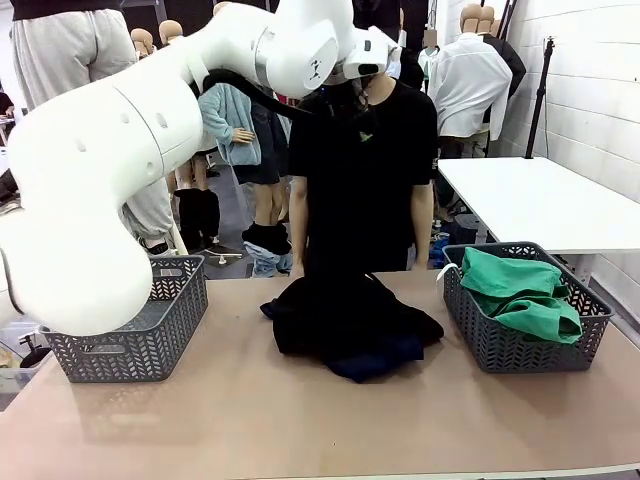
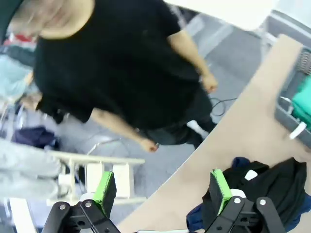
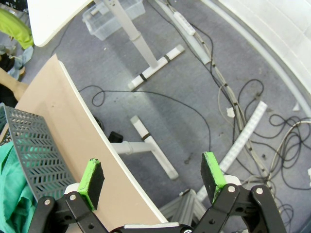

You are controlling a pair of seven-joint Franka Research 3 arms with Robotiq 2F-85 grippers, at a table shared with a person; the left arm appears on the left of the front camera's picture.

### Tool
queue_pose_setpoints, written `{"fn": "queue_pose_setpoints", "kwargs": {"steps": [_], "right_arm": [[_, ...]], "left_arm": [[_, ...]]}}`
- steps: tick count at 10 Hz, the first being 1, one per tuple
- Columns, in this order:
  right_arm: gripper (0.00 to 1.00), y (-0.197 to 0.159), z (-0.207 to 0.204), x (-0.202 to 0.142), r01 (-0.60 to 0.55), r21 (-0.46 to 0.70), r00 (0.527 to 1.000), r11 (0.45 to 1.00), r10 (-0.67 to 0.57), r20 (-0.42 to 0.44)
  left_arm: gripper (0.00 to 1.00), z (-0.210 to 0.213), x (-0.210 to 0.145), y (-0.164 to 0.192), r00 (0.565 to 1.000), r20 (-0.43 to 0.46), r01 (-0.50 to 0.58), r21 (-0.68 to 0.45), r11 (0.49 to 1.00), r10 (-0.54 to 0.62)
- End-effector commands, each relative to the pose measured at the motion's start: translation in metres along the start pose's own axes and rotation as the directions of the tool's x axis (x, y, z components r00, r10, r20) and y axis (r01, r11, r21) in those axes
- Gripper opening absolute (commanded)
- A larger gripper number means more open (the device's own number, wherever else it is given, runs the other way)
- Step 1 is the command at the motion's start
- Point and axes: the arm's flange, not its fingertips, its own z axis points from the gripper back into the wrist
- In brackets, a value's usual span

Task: Sort the tops and bottoms.
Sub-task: Lift clothes from the center of the table with your right hand.

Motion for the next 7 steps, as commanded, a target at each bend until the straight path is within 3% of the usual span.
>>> {"fn": "queue_pose_setpoints", "kwargs": {"steps": [1,2,3,4,5,6,7], "right_arm": [[1.0,0.001,0.001,-0.003,-0.018,-0.007,1.0,1.0,0.018,0.006],[1.0,0.001,0.001,-0.003,-0.018,-0.007,1.0,1.0,0.018,0.006],[1.0,0.001,0.001,-0.003,-0.018,-0.007,1.0,1.0,0.018,0.006],[1.0,0.001,0.001,-0.003,-0.018,-0.007,1.0,1.0,0.018,0.006],[1.0,0.001,0.001,-0.003,-0.018,-0.007,1.0,1.0,0.018,0.006],[1.0,0.001,0.001,-0.003,-0.018,-0.007,1.0,1.0,0.018,0.006],[1.0,0.001,0.001,-0.003,-0.018,-0.007,1.0,1.0,0.018,0.006]], "left_arm": [[1.0,0.086,-0.344,-0.077,0.973,-0.167,-0.135,0.135,0.982,0.157],[1.0,0.08,-0.369,-0.082,0.936,-0.256,-0.199,0.182,0.963,0.242],[1.0,0.071,-0.391,-0.091,0.921,-0.261,-0.255,0.161,0.954,0.29],[1.0,0.056,-0.406,-0.101,0.883,-0.331,-0.294,0.16,0.942,0.332],[1.0,0.037,-0.369,-0.111,0.953,-0.202,-0.211,0.091,0.973,0.226],[1.0,-0.005,-0.053,0.01,0.91,-0.304,-0.242,0.167,0.956,0.283],[1.0,-0.005,-0.053,0.01,0.91,-0.304,-0.242,0.167,0.956,0.283]]}}
